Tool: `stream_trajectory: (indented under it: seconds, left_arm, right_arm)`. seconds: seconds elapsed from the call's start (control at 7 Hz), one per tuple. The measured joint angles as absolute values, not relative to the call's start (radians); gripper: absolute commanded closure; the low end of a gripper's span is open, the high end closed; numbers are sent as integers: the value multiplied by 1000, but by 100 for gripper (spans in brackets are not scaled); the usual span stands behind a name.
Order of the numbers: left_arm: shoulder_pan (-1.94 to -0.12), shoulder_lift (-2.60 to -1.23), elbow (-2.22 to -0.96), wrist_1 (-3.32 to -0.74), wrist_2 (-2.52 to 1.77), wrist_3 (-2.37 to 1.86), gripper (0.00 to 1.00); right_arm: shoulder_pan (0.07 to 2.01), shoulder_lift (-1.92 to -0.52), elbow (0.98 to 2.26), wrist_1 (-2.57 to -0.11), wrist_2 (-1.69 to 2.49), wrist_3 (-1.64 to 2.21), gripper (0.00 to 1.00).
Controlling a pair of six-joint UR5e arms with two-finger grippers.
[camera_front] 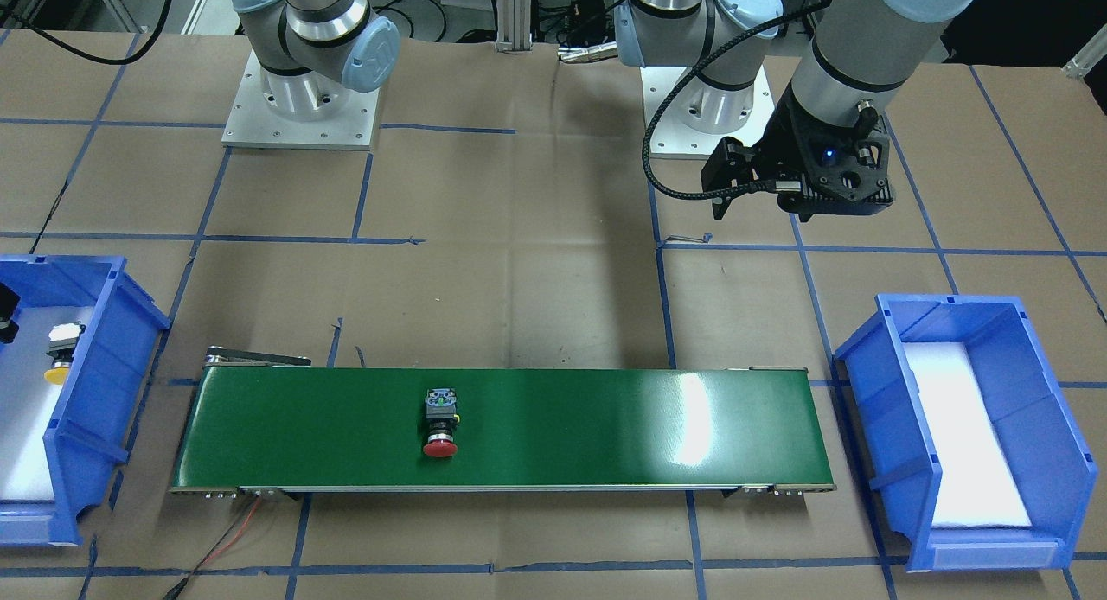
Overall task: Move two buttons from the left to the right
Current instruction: 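Release the yellow button and move the right gripper back over the conveyor, then lower the right gripper and grasp the red button on the conveyor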
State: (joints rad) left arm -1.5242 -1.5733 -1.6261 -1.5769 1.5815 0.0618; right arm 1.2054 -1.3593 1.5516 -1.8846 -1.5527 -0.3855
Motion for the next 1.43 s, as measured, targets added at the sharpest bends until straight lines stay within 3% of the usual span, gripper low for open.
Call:
stream_trajectory:
  seconds: [0.57, 1.43]
  left_arm:
    - [-1525, -1574, -1627, -1577, 1582, 61, 0]
    - [-1520, -1563, -1629, -1576, 1583, 109, 0]
  right_arm:
    - [1524, -1349, 1489, -1834, -1557, -44, 1]
    - [1593, -1237, 1554, -1969, -1553, 15, 1]
